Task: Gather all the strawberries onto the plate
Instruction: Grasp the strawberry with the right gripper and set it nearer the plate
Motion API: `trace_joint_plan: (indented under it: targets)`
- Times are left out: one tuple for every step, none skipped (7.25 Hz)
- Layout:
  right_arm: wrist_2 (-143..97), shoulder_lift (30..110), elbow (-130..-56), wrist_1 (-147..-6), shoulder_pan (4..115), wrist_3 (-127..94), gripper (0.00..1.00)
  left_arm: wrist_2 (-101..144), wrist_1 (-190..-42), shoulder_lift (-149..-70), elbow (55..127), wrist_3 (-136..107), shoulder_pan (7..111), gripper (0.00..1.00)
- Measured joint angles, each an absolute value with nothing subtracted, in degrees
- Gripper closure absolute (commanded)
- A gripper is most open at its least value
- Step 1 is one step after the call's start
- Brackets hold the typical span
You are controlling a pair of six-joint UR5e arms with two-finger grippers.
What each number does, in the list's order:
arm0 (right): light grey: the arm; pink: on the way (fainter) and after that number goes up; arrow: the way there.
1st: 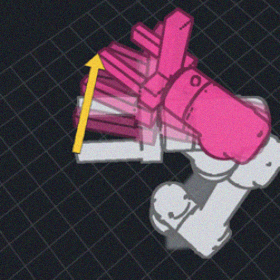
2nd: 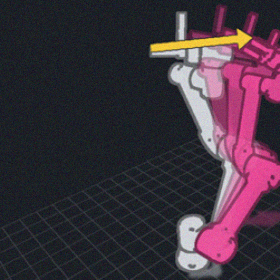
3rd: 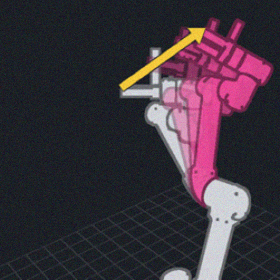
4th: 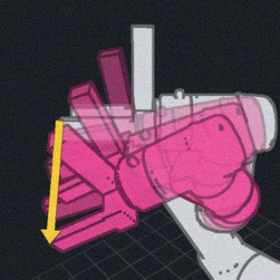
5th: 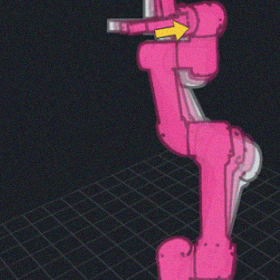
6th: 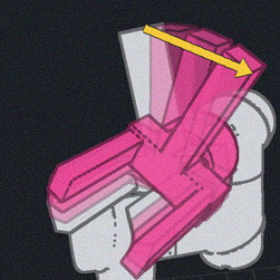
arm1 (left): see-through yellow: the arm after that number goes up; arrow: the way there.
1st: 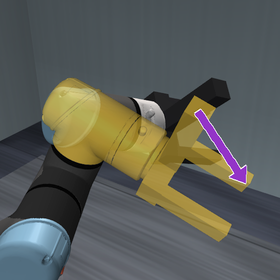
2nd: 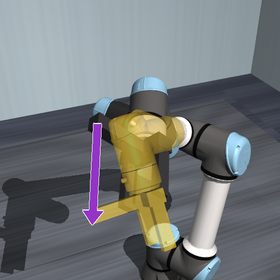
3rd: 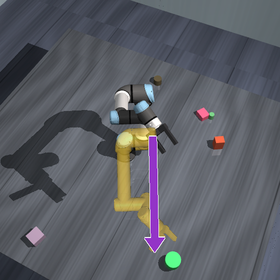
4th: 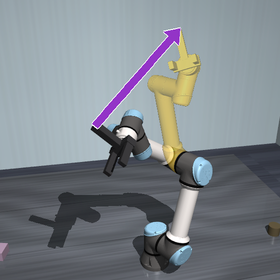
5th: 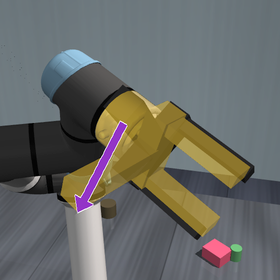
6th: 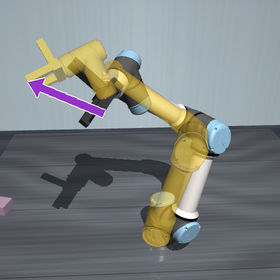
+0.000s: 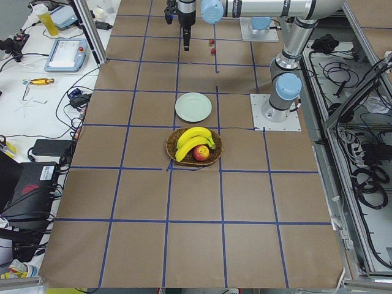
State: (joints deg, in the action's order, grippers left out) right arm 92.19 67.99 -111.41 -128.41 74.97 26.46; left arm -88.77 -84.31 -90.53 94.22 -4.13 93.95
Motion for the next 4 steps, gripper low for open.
trace_joint_plan:
  targets:
    - [92.16,68.09,-111.24,-128.54,74.97,26.10,1.00,-88.77,-84.34,-90.52,94.22,-4.13,93.95,0.00]
    - [92.09,68.26,-110.80,-128.79,75.21,23.72,1.00,-88.77,-84.36,-90.48,94.22,-4.13,93.95,0.00]
    - [91.98,68.43,-110.10,-129.19,76.83,18.07,1.00,-88.77,-84.37,-90.45,94.22,-4.13,93.96,0.00]
    - [91.88,68.48,-109.01,-129.50,80.64,10.50,1.00,-88.77,-84.37,-90.45,94.22,-4.13,93.96,0.00]
